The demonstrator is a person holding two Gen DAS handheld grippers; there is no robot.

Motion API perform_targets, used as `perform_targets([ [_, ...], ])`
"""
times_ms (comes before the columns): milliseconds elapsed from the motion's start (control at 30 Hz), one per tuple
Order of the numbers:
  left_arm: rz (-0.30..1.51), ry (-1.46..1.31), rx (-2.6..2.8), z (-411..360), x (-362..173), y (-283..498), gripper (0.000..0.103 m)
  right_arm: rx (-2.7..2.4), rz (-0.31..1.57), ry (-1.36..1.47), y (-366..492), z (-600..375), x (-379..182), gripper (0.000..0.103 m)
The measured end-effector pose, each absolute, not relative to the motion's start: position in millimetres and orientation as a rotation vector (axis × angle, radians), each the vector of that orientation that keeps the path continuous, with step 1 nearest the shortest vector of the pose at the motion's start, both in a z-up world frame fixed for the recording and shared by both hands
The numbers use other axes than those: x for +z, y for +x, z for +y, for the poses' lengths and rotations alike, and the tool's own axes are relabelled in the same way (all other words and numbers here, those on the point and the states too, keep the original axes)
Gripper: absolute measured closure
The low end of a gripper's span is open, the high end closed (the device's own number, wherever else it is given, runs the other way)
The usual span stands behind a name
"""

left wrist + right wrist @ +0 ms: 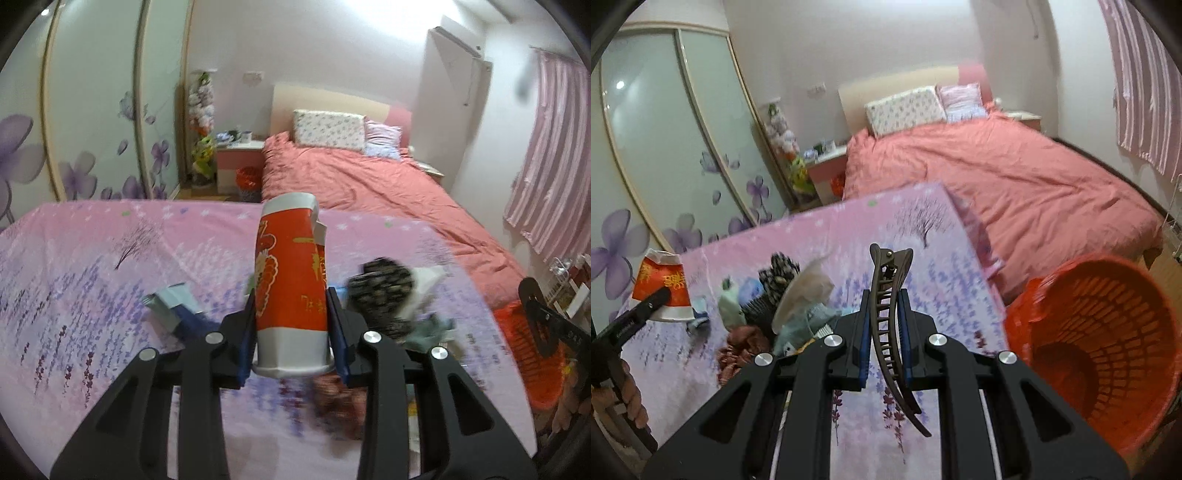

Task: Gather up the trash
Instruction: 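Carry cup and clip over the orange basket and open both grippers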

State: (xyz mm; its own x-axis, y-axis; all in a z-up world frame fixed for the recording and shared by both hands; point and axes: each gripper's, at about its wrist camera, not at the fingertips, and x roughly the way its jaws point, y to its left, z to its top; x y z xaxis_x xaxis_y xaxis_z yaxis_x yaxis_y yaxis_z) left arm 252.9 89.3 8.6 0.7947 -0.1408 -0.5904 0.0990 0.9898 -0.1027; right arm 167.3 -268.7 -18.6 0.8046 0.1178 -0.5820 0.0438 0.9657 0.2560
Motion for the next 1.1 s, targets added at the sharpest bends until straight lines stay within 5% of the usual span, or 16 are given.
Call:
perform_targets([
  [500,0.600,-0.012,-0.462,-65.5,50.8,198.8,0.068,-0.123,0.522,0.320,101.0,-348.7,10.3,0.090],
  [933,0.688,0.053,-0.751,-214.7,10.9,192.0,0.066,-0.237,0.527,0.484,101.3,-431.0,-19.5,0.090],
  [1033,0.718,0.086,-0.775,-247.9,-4.6,197.1,0.064,-0.249,0.528,0.515,108.8,-447.8,-27.8,0.089],
  [1100,0.735,0.115,-0.771,-264.6,-16.8,205.2,0.049,-0.259,0.536,0.534,116.8,-455.8,-36.3,0.088],
])
